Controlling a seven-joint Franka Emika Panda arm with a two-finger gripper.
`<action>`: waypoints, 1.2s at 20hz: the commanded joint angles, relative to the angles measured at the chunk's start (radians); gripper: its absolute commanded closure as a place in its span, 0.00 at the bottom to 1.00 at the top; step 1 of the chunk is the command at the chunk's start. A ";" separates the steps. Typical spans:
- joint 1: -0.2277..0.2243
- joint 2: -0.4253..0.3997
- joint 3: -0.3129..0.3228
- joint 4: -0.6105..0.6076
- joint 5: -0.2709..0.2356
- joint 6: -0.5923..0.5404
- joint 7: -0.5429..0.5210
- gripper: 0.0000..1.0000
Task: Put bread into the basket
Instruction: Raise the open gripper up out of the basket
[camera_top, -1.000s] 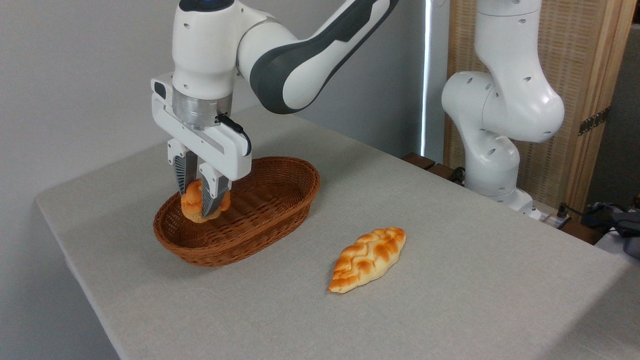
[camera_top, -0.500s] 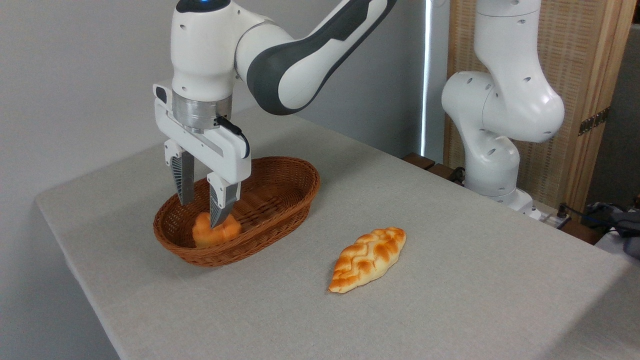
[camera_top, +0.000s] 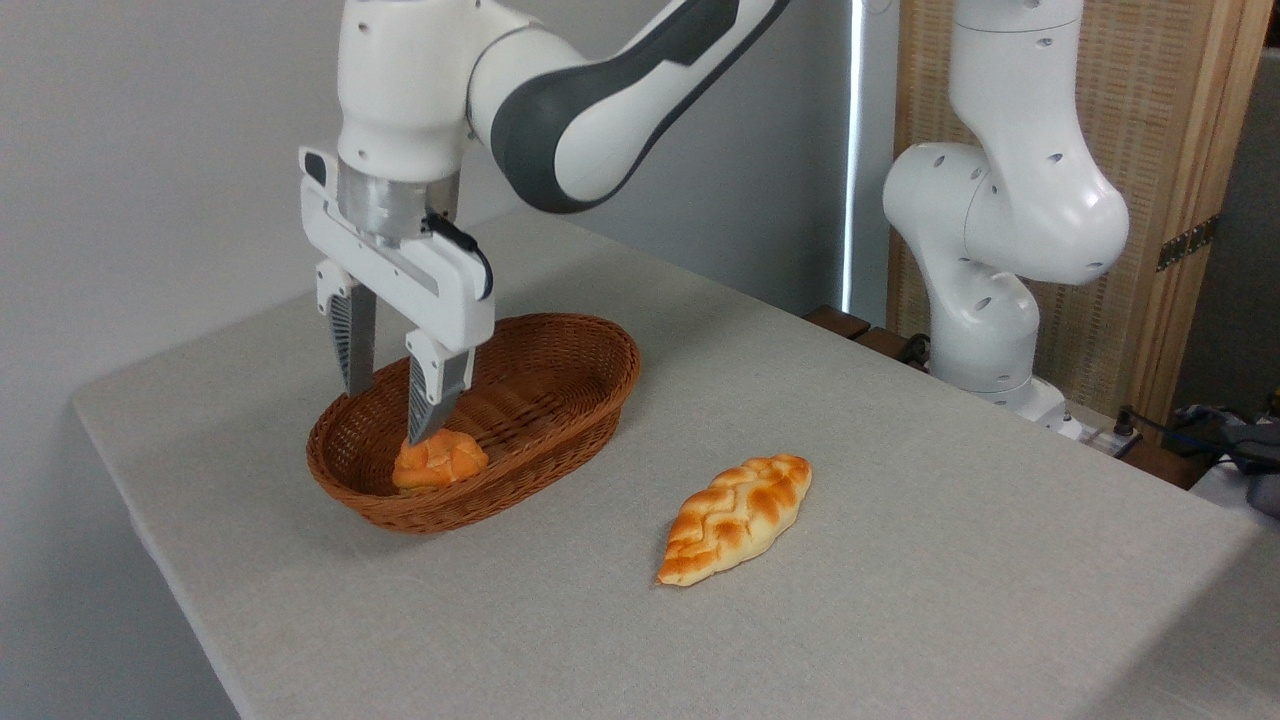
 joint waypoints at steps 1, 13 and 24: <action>0.010 -0.032 0.009 0.076 0.017 -0.115 -0.004 0.00; 0.004 -0.020 0.049 0.320 0.378 -0.519 -0.003 0.00; 0.012 -0.029 0.055 0.398 0.372 -0.743 0.192 0.00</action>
